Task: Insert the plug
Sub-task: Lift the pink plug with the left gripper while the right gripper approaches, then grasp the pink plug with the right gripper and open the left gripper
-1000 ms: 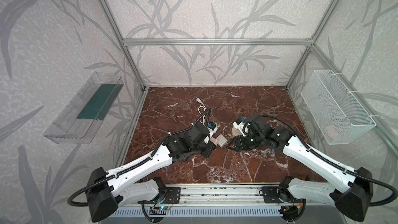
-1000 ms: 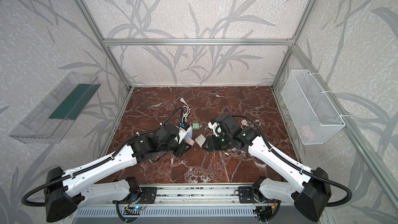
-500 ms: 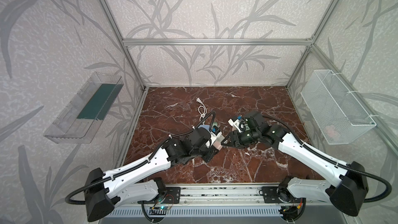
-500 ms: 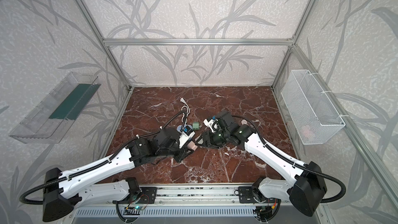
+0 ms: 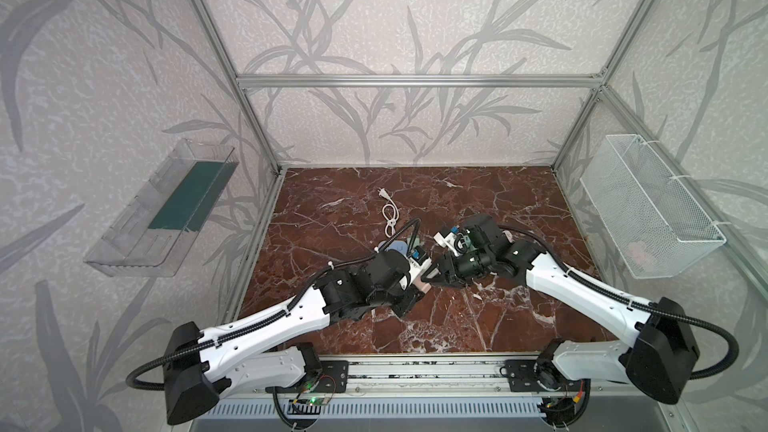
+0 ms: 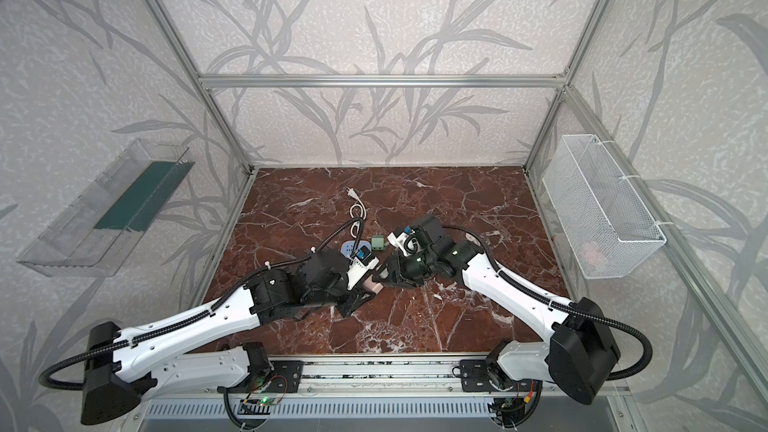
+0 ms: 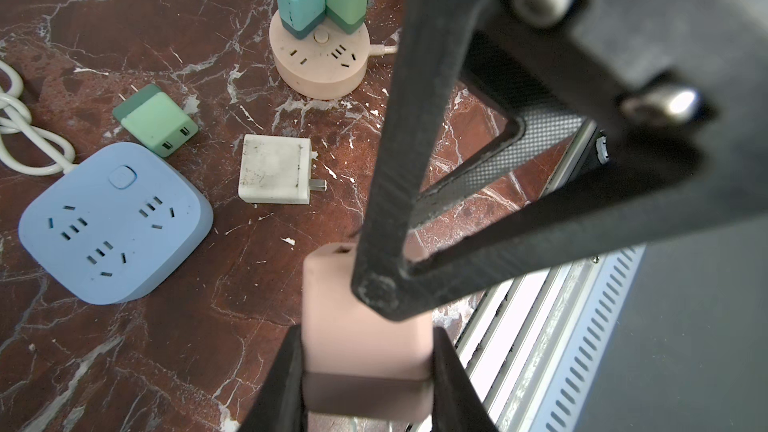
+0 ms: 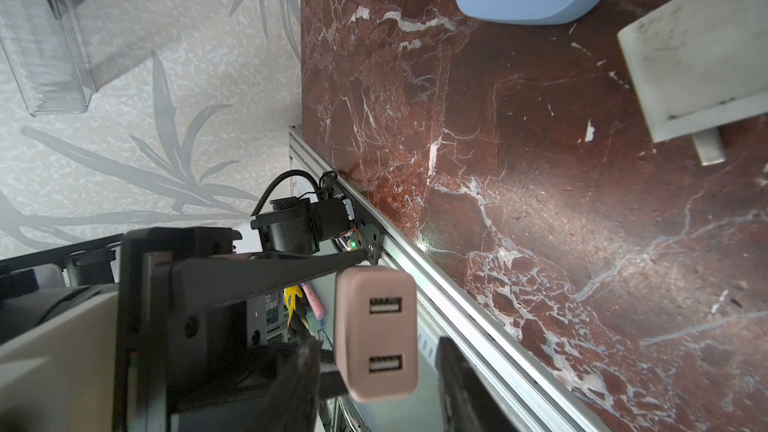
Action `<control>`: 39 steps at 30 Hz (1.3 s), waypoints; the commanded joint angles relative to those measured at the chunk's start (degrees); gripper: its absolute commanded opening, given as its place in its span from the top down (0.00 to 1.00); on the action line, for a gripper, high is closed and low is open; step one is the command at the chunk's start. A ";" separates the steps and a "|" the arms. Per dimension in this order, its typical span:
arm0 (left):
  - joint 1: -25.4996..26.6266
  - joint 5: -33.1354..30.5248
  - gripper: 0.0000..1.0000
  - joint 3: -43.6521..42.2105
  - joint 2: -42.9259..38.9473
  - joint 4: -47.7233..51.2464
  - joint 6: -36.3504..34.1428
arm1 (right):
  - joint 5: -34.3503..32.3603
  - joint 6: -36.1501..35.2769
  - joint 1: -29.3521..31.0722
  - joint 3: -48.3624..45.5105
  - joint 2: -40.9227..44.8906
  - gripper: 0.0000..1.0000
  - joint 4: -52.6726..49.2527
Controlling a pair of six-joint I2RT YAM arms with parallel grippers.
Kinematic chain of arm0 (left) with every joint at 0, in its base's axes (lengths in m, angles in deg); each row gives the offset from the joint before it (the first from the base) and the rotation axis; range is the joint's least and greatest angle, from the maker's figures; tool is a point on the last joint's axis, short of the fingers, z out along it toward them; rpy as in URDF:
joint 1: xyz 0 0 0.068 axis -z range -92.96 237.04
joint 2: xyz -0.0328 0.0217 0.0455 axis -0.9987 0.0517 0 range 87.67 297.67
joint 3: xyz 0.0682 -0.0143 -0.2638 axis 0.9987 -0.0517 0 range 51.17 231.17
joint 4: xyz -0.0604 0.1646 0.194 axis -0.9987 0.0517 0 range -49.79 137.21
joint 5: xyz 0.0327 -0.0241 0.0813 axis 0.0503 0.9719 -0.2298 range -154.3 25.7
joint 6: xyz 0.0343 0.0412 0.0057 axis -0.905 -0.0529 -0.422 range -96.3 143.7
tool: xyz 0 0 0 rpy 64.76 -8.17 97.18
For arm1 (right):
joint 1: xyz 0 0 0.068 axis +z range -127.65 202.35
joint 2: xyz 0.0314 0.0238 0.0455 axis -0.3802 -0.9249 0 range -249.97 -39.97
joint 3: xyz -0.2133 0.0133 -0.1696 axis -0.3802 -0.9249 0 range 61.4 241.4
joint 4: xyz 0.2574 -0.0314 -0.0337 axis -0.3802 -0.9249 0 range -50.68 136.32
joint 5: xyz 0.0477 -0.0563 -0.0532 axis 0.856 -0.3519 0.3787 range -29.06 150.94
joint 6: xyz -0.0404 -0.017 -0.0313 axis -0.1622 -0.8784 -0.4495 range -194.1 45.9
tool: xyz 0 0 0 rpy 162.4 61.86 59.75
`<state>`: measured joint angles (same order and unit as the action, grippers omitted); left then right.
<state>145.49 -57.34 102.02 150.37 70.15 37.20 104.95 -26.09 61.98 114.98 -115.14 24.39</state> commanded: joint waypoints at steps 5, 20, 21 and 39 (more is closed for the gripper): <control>0.69 -1.16 1.00 2.21 -0.90 -1.19 -1.22 | 3.17 2.08 -0.35 -1.97 -0.50 0.58 4.82; 1.04 -1.63 1.00 2.35 0.90 -2.50 -1.41 | 4.36 3.98 0.00 -3.49 -1.03 0.64 8.25; 1.05 -1.60 1.00 2.36 1.06 -2.53 -1.37 | 4.27 3.96 0.00 -3.48 -0.98 0.64 8.14; 1.02 -7.99 0.15 5.69 6.29 -0.55 -1.45 | 1.58 2.02 -0.61 -2.87 -2.90 1.00 7.21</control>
<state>146.28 -61.75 104.77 156.12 69.58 36.52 107.29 -23.56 61.55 111.61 -117.02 31.49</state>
